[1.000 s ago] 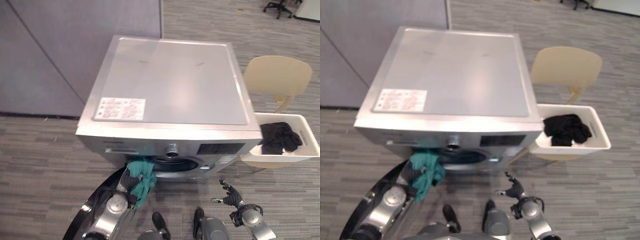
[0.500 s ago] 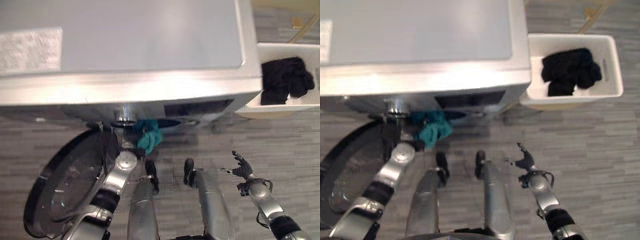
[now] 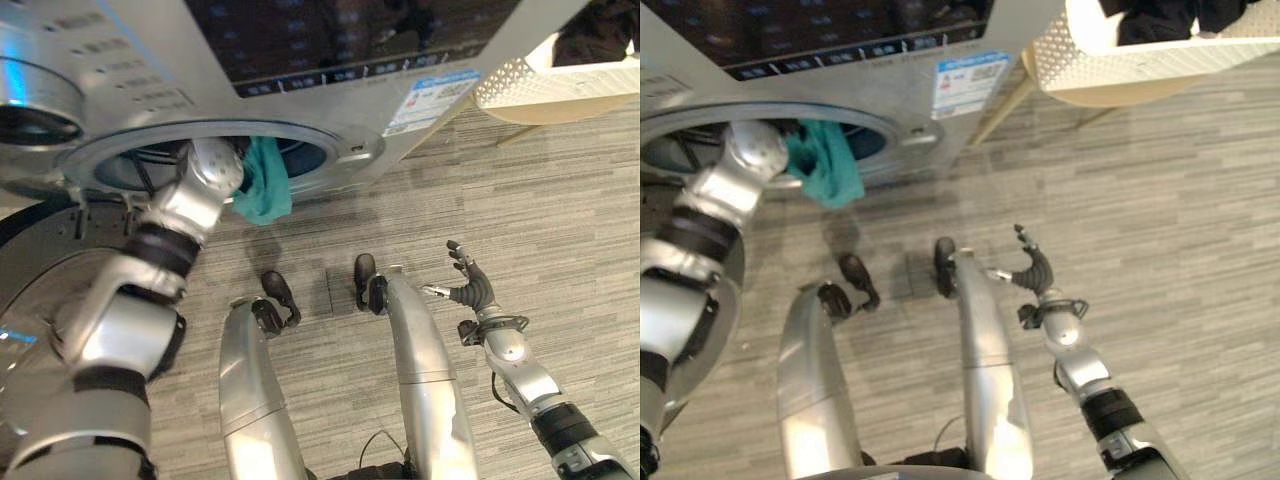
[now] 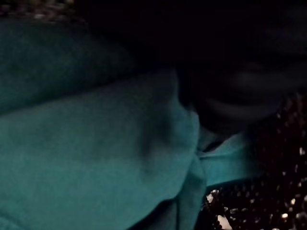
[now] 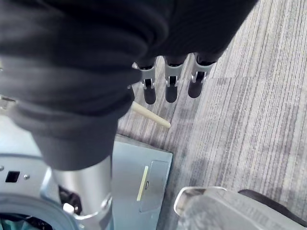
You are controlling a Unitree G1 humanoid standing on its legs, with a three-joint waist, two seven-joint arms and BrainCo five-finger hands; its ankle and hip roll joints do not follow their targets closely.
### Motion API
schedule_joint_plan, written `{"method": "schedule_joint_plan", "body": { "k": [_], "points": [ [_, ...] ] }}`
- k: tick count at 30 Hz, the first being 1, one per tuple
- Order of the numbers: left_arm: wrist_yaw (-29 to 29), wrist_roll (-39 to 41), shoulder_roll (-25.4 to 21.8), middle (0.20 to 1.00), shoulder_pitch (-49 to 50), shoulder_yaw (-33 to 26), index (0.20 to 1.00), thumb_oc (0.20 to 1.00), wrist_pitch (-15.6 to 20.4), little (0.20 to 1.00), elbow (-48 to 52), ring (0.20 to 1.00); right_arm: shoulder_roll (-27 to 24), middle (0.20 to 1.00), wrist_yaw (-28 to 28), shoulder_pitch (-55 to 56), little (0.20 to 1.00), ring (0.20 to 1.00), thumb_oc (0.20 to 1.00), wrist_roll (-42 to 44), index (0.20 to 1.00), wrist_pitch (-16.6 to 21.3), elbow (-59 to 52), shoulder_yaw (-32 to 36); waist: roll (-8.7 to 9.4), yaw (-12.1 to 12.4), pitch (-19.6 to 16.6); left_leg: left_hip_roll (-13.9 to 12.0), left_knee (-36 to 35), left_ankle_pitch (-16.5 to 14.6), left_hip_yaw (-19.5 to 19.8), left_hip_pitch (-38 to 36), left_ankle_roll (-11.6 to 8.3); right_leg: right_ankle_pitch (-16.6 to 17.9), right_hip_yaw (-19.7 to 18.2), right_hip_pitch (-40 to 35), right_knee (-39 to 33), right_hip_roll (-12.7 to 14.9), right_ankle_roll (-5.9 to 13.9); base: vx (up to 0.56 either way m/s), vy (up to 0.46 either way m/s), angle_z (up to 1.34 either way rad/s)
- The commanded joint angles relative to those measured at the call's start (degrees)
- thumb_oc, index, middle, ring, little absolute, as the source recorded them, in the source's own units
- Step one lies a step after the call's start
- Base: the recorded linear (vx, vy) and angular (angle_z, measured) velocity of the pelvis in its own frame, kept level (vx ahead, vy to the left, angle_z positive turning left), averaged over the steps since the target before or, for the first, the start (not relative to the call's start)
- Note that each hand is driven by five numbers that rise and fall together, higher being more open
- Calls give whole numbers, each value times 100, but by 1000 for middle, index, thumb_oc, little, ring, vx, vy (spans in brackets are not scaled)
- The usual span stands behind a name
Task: Grab the laundry basket,head to the washer,open it,put in the laundry and shut it.
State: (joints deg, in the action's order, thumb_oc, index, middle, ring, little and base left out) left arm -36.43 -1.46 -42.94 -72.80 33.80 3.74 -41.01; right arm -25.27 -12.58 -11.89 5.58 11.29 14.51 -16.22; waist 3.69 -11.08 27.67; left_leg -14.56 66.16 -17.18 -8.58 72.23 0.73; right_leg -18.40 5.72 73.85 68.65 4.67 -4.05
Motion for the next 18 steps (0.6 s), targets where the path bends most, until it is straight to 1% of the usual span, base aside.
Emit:
{"method": "schedule_joint_plan", "body": {
  "k": [1, 2, 4, 5, 6, 7, 8, 10, 11, 12, 13, 14, 16, 18],
  "points": [
    [-820, -546, -482, 200, -844, 261, 200, 200, -25, 200, -381, 200, -214, 1000, -57, 386, 1000, 1000, 1000, 373, 1000, 543, -606, 7, -266, -208, -640, -99, 106, -219, 353, 404, 201, -2, -204, 200, -579, 44, 422, 31, 30, -11],
    [-1029, -590, -626, 200, -1208, 439, 200, 200, -126, 200, -539, 200, -295, 1000, -52, 418, 1000, 1000, 1000, 420, 1000, 600, -710, 0, -278, -230, -617, -129, 252, -257, 397, 569, 219, -16, -206, 332, -491, 11, 430, 27, 30, -11],
    [-1345, -624, -903, 200, -1629, 683, 200, 200, -259, 200, -712, 200, -422, 1000, -12, 514, 1000, 1000, 1000, 555, 1000, 708, -911, -5, -308, -246, -562, -162, 480, -311, 441, 810, 255, -10, -217, 539, -313, -16, 450, 25, 19, -10],
    [-1485, -756, -1064, 200, -1822, 840, 200, 200, -401, 200, -764, 200, -493, 1000, -2, 568, 1000, 1000, 1000, 600, 1000, 770, -1026, 11, -327, -250, -539, -189, 592, -337, 473, 949, 267, -18, -201, 643, -239, -18, 465, 45, 12, -19],
    [-1329, -1003, -1192, 363, -2022, 1206, 363, 363, -439, 363, -736, 363, -629, 1000, 14, 612, 1000, 1000, 1000, 688, 1000, 835, -1136, 43, -360, -231, -495, -198, 785, -361, 526, 1145, 276, -30, -188, 793, -83, -20, 476, 37, 5, -20],
    [-1322, -1002, -1190, 363, -2050, 1228, 363, 363, -440, 363, -743, 363, -620, 1000, 17, 609, 1000, 1000, 1000, 692, 1000, 833, -1141, 49, -359, -225, -498, -199, 808, -368, 539, 1174, 275, -38, -180, 814, -65, -20, 476, 32, 2, -14],
    [-1122, -1116, -1240, 1000, -2047, 1376, 1000, 1000, -420, 1000, -703, 1000, -685, 1000, 25, 623, 1000, 1000, 1000, 698, 1000, 852, -1175, 66, -377, -213, -476, -196, 863, -376, 545, 1221, 274, -43, -182, 854, -15, -16, 482, 17, 0, -4],
    [-509, -989, -1114, 1000, -1915, 1412, 1000, 1000, -198, 1000, -625, 1000, -722, 1000, 43, 599, 1000, 1000, 1000, 676, 1000, 764, -1142, 126, -385, -184, -452, -167, 999, -398, 561, 1279, 286, -82, -162, 904, 108, -9, 468, 7, -3, 2],
    [-494, -986, -1116, 1000, -1909, 1402, 1000, 1000, -193, 1000, -622, 1000, -726, 1000, 44, 604, 1000, 1000, 1000, 675, 1000, 762, -1144, 129, -392, -184, -455, -167, 1006, -403, 563, 1283, 286, -87, -161, 908, 115, -8, 468, 7, -5, 7],
    [-81, -894, -1018, 1000, -1796, 1422, 1000, 1000, -67, 1000, -688, 1000, -737, 1000, 68, 542, 1000, 1000, 1000, 628, 1000, 708, -1077, 138, -394, -164, -454, -152, 1026, -404, 559, 1281, 291, -101, -163, 911, 141, -10, 457, 9, 1, 5],
    [116, -825, -957, 1000, -1715, 1382, 1000, 1000, 20, 1000, -715, 1000, -721, 1000, 94, 527, 1000, 1000, 1000, 598, 1000, 675, -1049, 147, -397, -154, -471, -142, 1036, -413, 556, 1266, 292, -118, -151, 909, 163, -1, 451, 16, 11, 3],
    [626, -623, -741, 1000, -1368, 1246, 1000, 1000, 57, 1000, -968, 1000, -658, 1000, 164, 471, 1000, 1000, 1000, 517, 1000, 614, -943, 131, -400, -122, -526, -103, 1054, -426, 555, 1236, 294, -127, -140, 908, 192, -2, 425, 0, 0, 0],
    [1042, -594, -507, 1000, -1076, 1167, 1000, 1000, 84, 1000, -1172, 1000, -636, 1000, 234, 447, 1000, 1000, 1000, 452, 1000, 568, -874, 115, -366, -102, -566, -66, 1018, -434, 561, 1186, 275, -137, -145, 875, 172, 5, 399, -3, 0, 2],
    [1295, -507, -388, 1000, -791, 1010, 1000, 1000, 117, 1000, -1144, 1000, -637, 1000, 305, 473, 1000, 1000, 1000, 448, 1000, 527, -845, 152, -354, -88, -610, -17, 976, -428, 563, 1160, 256, -139, -134, 840, 143, 35, 379, -9, -2, 9]
  ]
}}
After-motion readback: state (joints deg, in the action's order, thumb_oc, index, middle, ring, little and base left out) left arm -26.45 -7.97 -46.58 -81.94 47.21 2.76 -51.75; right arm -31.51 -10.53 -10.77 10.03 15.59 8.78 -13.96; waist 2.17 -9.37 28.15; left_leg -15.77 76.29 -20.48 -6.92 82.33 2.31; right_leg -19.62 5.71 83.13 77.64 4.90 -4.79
